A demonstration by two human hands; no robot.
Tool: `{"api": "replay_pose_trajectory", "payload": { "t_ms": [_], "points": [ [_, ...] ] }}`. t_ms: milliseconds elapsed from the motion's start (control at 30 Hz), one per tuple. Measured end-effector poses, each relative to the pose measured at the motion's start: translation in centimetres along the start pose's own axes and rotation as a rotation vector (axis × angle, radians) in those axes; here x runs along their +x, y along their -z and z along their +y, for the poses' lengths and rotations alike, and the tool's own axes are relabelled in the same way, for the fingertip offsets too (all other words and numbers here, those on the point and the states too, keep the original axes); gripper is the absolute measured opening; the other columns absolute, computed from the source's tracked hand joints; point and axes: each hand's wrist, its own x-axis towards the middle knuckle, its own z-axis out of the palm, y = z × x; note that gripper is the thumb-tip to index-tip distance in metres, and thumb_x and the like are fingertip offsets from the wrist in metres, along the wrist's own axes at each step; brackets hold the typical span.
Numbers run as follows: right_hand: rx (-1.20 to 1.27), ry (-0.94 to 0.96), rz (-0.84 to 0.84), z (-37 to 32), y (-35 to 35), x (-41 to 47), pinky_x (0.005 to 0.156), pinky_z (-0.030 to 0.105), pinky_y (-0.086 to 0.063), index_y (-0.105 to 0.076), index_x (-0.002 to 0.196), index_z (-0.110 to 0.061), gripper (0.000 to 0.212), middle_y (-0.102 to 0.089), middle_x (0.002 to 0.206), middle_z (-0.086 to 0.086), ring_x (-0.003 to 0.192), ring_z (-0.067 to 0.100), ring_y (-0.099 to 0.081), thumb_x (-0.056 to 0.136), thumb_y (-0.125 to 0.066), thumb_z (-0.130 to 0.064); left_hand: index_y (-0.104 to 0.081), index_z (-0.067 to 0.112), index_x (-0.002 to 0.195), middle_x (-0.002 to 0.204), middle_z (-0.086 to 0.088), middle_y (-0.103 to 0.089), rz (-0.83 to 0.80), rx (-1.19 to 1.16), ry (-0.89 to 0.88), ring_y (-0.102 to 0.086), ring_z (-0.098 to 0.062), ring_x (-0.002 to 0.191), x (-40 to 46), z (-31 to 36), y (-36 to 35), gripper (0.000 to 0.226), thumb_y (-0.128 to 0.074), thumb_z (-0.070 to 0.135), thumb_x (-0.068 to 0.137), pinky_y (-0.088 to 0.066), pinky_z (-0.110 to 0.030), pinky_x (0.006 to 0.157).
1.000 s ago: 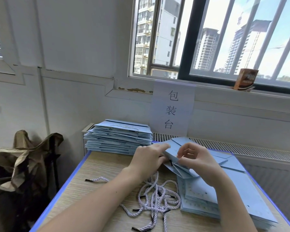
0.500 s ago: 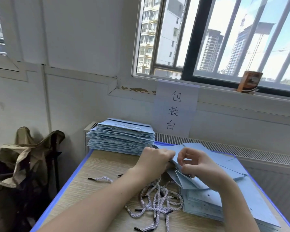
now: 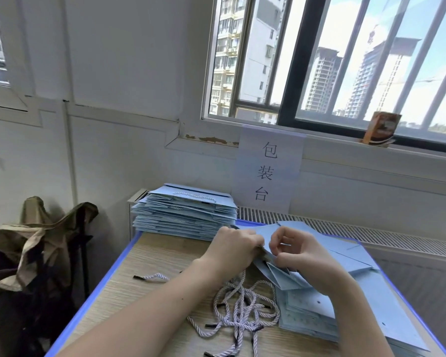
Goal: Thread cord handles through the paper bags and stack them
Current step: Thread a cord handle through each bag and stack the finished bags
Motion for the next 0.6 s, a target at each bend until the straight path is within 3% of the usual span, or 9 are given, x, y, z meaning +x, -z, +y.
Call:
{"api": "replay_pose_trajectory", "payload": {
  "t_ms": [100,200,300,400,467,600],
  "points": [
    [0.013,0.005,-0.027,0.1,0.0,0.1,0.056,0.023,-0.035,-0.060,0.082,-0.007,0.020,-0.056,0.076,0.004,0.063,0.016,-0.044,0.066,-0.061,0.004,-0.065,0.022,0.073,0.068,0.005,-0.065,0.060,0.002,-0.016,-0.062,-0.024,0.057,-0.1,0.2,0.1,0.012,-0.061,0.033,0.076,-0.030,-0.026,0.056],
    [0.021,0.010,-0.032,0.1,0.1,0.1,0.054,0.022,-0.035,-0.060,0.083,-0.008,0.021,-0.056,0.076,0.003,0.062,0.014,-0.044,0.066,-0.061,0.004,-0.063,0.020,0.073,0.068,0.005,-0.064,0.079,0.007,-0.031,-0.061,-0.025,0.057,-0.1,0.3,0.2,0.014,-0.066,0.033,0.078,-0.029,-0.026,0.056],
    [0.028,0.005,0.000,0.3,0.3,0.1,0.054,0.024,-0.033,-0.059,0.083,-0.006,0.021,-0.054,0.075,0.004,0.064,0.017,-0.042,0.065,-0.061,0.004,-0.068,0.020,0.097,0.089,0.003,-0.068,0.044,0.006,-0.012,-0.065,-0.027,0.077,0.0,0.3,0.6,0.017,-0.054,0.027,0.092,-0.037,-0.031,0.063],
    [0.016,-0.009,0.034,0.4,0.5,0.0,0.058,0.028,-0.033,-0.059,0.083,-0.005,0.020,-0.054,0.076,0.005,0.069,0.020,-0.044,0.065,-0.062,0.002,-0.061,0.026,0.125,0.112,0.006,-0.063,-0.069,-0.044,-0.020,-0.061,-0.022,0.098,0.0,0.0,1.2,0.030,-0.048,0.019,0.099,-0.041,-0.035,0.077],
    [0.026,-0.019,0.037,0.4,0.5,0.0,0.059,0.028,-0.035,-0.060,0.081,-0.008,0.019,-0.055,0.077,0.006,0.069,0.020,-0.046,0.065,-0.063,0.002,-0.058,0.029,0.130,0.118,0.008,-0.061,-0.125,-0.080,-0.018,-0.059,-0.019,0.104,-0.1,-0.2,1.2,0.033,-0.050,0.022,0.099,-0.041,-0.034,0.080],
    [0.021,-0.003,-0.026,0.2,-0.2,0.1,0.058,0.025,-0.038,-0.062,0.081,-0.010,0.023,-0.057,0.077,0.006,0.067,0.019,-0.046,0.069,-0.062,0.009,-0.066,0.025,0.105,0.100,0.004,-0.067,-0.067,0.005,-0.006,-0.063,-0.024,0.092,-0.1,0.0,0.9,0.017,-0.053,0.030,0.096,-0.031,-0.031,0.070]
  ]
}}
